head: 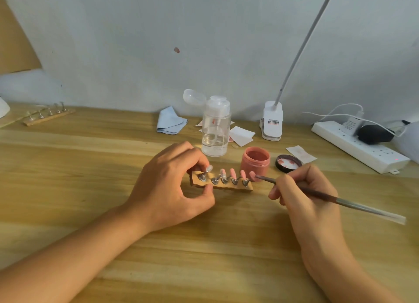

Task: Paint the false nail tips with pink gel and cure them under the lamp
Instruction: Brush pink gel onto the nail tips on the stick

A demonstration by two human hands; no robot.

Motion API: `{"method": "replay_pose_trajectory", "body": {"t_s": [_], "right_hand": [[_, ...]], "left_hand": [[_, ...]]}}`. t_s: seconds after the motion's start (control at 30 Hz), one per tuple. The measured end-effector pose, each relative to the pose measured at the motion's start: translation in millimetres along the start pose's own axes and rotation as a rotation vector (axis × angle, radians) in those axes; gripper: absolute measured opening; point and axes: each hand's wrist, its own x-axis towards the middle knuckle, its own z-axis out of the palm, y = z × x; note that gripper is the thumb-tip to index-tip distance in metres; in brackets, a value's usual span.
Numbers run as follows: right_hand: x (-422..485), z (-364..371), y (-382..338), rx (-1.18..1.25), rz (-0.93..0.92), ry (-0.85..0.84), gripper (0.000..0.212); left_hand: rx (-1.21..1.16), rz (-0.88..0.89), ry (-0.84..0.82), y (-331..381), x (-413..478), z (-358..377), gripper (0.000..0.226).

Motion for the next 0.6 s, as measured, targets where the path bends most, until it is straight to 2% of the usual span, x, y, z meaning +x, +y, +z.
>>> {"method": "replay_pose_trajectory", "body": {"t_s": [0.2,0.6], "right_hand": [[1.3,-2.4,3.2,-0.017,-0.003,-0.004,0.011],[-0.4,-0.5,-0.1,0.006,0.015,0.011,0.017]], "left_hand": [[-0.003,0.010,0.002,0.0,-0.6,-0.4,0.017],[-0.007,0.018,-0.011,0.1,0.1,-0.9,0.016]]}}
